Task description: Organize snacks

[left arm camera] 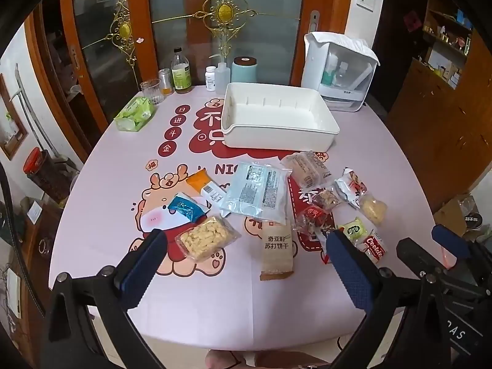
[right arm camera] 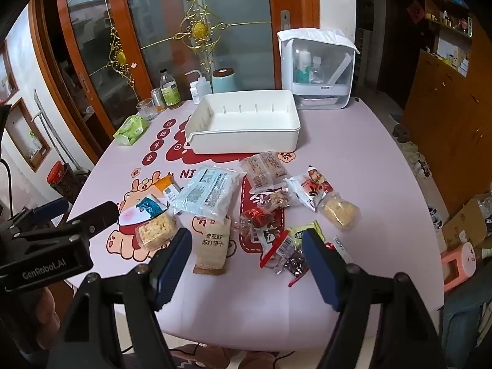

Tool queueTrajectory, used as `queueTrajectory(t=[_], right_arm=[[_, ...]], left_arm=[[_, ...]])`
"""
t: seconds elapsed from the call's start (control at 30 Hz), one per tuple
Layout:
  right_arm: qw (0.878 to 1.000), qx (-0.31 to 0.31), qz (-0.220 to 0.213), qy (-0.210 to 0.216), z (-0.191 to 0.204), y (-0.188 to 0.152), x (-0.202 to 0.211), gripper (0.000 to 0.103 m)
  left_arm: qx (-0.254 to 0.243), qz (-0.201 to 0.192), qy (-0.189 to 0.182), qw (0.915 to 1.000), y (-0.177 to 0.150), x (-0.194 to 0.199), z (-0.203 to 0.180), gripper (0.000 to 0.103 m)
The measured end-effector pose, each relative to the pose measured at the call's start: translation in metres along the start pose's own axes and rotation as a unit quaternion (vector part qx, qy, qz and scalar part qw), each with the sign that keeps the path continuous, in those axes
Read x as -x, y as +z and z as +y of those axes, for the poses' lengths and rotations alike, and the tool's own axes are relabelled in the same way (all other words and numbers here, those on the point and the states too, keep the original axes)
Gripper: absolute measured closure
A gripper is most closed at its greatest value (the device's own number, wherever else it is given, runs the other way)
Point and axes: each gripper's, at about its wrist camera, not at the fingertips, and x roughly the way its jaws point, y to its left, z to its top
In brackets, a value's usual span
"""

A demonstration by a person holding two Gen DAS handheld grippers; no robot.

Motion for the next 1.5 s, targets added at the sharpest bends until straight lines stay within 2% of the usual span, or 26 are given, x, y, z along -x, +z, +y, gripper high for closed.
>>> queueTrajectory(t=[0.17,0.57,1.17,1.5], right_arm=[[1.000,-0.015,-0.015,0.006,-0.001,0.000,0.006,0.029],[0.999,-0.004,-0.030,0.016,0.009,-0.002,0.010,0.029],[1.000,-0.001,-0.018,0.007,0.017,0.003,-0.003,0.029],[1.000,-0.004,-0.014,0.008,0.021,0.005,-0.009,0.028]], left_arm=[[0.003,0.000,-0.003,1.0000,0.000,-0.002,0.003,0.001],[-0.010,0.000,-0.006,0.9999,0.000,-0.001,0.006,0.001],[-0.023,0.007,-0.017,0.9996,0.001,-0.015,0.009,0.001],[-0.033,0.002,-0.006,0.9994,0.004,-0.018,0.016,0.001]])
